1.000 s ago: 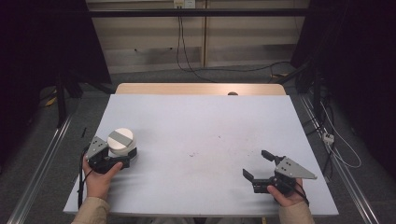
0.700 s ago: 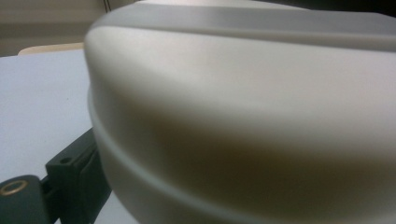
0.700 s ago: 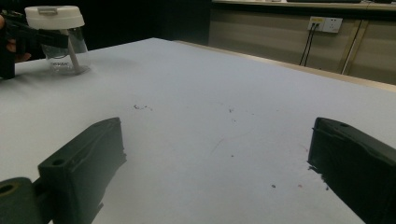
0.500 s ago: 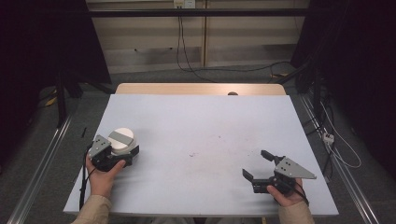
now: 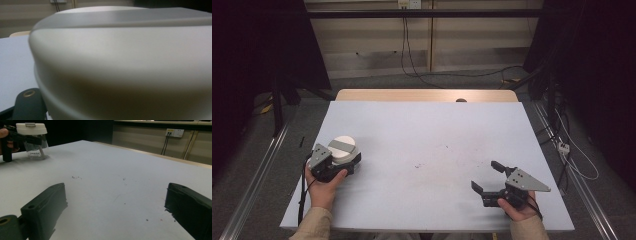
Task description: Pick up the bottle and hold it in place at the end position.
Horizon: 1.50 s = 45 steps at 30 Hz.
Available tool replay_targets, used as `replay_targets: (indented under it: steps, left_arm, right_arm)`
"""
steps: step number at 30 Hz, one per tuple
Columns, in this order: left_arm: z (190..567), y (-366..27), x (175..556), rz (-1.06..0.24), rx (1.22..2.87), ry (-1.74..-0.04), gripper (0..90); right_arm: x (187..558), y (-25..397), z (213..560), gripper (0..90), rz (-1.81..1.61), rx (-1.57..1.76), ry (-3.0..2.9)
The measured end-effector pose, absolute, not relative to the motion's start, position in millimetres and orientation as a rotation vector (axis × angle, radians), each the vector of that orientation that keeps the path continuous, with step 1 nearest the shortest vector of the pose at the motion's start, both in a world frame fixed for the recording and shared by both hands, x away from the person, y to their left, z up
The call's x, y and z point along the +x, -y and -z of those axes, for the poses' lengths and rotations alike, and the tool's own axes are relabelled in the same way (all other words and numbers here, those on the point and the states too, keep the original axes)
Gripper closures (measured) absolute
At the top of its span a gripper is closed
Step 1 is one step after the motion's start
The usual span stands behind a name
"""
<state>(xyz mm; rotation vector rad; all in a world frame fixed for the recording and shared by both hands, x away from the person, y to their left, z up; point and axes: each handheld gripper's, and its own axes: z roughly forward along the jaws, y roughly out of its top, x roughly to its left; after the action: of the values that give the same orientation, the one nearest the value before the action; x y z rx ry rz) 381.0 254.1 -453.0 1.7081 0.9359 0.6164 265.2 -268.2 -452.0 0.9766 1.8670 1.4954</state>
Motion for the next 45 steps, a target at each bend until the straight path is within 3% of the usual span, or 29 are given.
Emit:
replay_targets:
  steps: [20, 45]
  left_arm:
    - [440, -255, 377, -0.638, 1.625, -0.920, 18.2]
    - [428, -217, 390, -0.593, 1.681, -0.836, 18.3]
  right_arm:
    - [267, 266, 452, 3.4, -1.497, 0.976, -1.867]
    - [270, 265, 452, 3.9, -1.498, 0.974, -1.868]
